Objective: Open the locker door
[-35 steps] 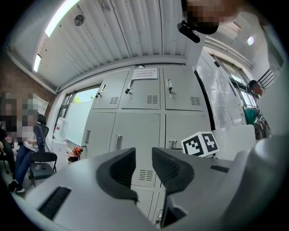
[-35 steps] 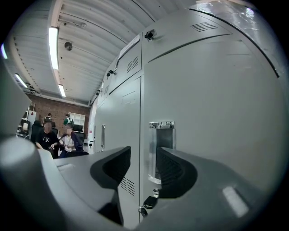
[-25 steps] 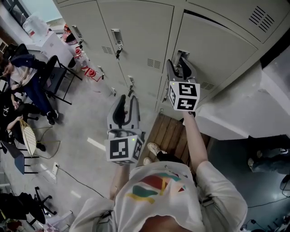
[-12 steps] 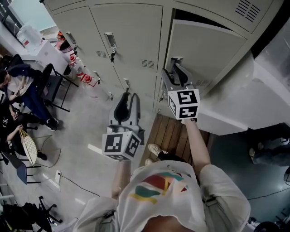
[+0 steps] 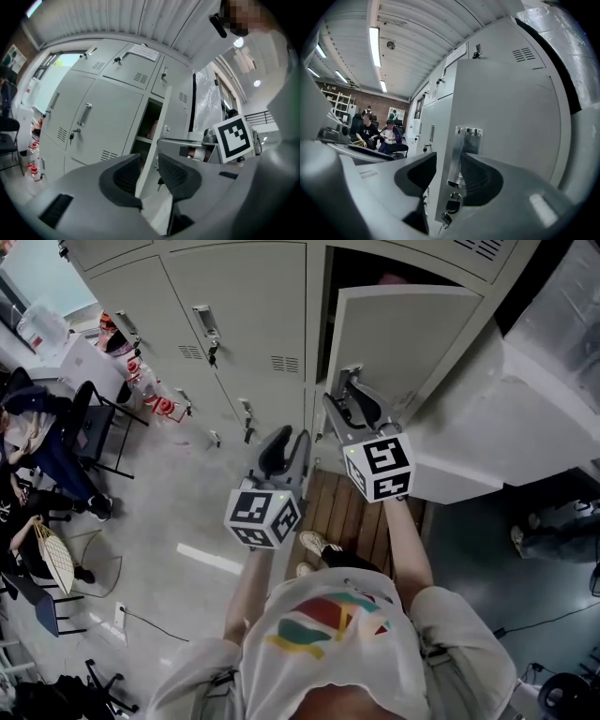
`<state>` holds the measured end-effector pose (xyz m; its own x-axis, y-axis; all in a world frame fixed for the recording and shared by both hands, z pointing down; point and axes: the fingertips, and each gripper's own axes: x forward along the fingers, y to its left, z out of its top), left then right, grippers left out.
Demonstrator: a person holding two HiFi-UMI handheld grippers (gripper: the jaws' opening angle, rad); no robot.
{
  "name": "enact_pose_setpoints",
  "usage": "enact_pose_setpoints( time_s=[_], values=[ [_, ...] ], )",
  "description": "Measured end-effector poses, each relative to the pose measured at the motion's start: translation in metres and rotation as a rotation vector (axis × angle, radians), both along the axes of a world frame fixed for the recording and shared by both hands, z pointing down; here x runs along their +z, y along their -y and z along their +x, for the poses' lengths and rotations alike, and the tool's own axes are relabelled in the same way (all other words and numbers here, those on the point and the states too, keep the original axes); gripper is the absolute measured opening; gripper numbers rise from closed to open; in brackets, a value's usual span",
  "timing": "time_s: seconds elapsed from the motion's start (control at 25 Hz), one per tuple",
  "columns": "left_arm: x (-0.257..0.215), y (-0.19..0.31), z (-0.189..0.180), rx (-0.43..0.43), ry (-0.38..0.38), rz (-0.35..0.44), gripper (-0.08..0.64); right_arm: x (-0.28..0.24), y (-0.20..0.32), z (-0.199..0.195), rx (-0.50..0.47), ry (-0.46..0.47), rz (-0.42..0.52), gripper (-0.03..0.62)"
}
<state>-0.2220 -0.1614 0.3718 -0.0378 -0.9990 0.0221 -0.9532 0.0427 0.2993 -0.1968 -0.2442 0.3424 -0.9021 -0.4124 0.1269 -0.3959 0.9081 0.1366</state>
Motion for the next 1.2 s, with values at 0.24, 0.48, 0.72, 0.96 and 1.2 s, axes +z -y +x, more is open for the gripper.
enact_pose_setpoints(
  time_s=[0.24, 0.48, 0.72, 0.96, 1.2],
  values=[
    [0.014, 0.024, 0.025, 0.095, 0.014, -0.029, 0.141, -0.002, -0.013, 0.02, -0.025, -0.001, 0.002, 0.152],
    [0.025, 0.045, 0.047, 0.197, 0.076, -0.071, 0.143, -0.001, -0.023, 0.041, -0.037, 0.016, -0.024, 0.152],
    [0.033, 0.051, 0.065, 0.287, 0.072, -0.092, 0.143, 0.0, -0.031, 0.059, -0.042, 0.009, -0.032, 0.152],
    [0.032, 0.052, 0.094, 0.365, 0.095, -0.091, 0.141, -0.001, -0.037, 0.079, -0.033, 0.016, -0.036, 0.152],
    [0.032, 0.051, 0.118, 0.401, 0.145, -0.093, 0.107, 0.0, -0.039, 0.108, 0.018, 0.034, -0.028, 0.152]
  ],
)
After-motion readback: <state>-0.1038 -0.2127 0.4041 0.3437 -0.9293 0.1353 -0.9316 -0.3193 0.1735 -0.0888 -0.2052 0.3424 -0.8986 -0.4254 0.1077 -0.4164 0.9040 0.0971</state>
